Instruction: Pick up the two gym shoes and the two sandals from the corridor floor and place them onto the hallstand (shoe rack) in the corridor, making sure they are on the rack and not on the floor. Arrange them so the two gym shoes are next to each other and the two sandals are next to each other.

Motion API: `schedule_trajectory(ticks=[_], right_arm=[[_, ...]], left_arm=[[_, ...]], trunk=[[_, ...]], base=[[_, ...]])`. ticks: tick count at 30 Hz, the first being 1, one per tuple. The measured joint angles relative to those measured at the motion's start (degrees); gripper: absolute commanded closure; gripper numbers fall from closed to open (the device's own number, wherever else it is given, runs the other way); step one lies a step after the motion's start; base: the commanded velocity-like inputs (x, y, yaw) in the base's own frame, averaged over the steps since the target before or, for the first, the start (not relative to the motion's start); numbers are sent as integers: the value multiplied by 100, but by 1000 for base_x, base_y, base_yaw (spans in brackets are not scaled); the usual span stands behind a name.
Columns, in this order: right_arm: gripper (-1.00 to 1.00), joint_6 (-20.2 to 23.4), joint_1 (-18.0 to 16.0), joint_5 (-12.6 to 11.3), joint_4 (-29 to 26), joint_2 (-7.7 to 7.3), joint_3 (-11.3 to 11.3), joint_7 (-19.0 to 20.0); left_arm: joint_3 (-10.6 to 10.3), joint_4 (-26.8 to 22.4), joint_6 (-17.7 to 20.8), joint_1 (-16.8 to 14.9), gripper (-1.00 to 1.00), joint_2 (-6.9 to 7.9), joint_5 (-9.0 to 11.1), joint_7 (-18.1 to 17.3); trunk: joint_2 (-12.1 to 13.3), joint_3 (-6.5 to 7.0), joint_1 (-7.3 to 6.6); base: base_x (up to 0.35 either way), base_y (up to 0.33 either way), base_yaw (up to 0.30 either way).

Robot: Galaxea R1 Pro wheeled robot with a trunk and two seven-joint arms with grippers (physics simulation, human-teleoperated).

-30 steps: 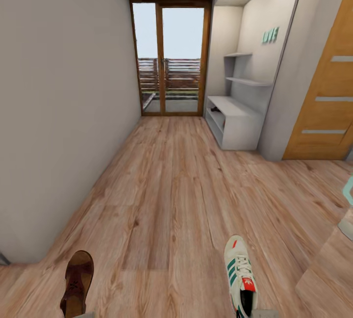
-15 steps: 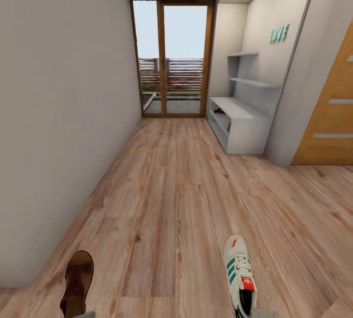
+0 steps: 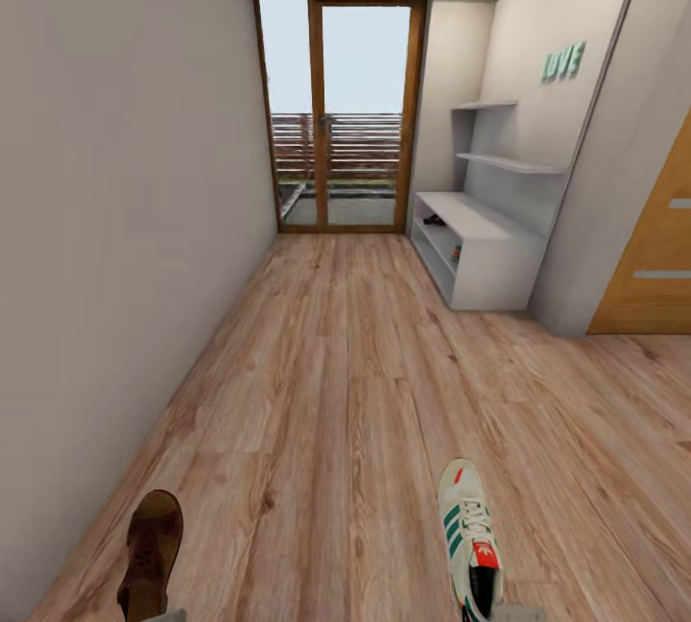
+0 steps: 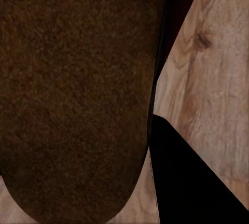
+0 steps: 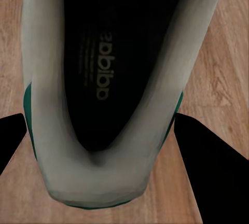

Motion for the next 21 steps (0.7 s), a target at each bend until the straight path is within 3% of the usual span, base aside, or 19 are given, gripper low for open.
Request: schedule_trajectory(ticks=[21], right_arm=[[100, 1, 2, 18, 5, -17, 6, 0]], left_arm=[[9, -2, 0, 0, 100, 9, 11, 7]], trunk=[[0, 0, 0]], base=[[339, 0, 0]])
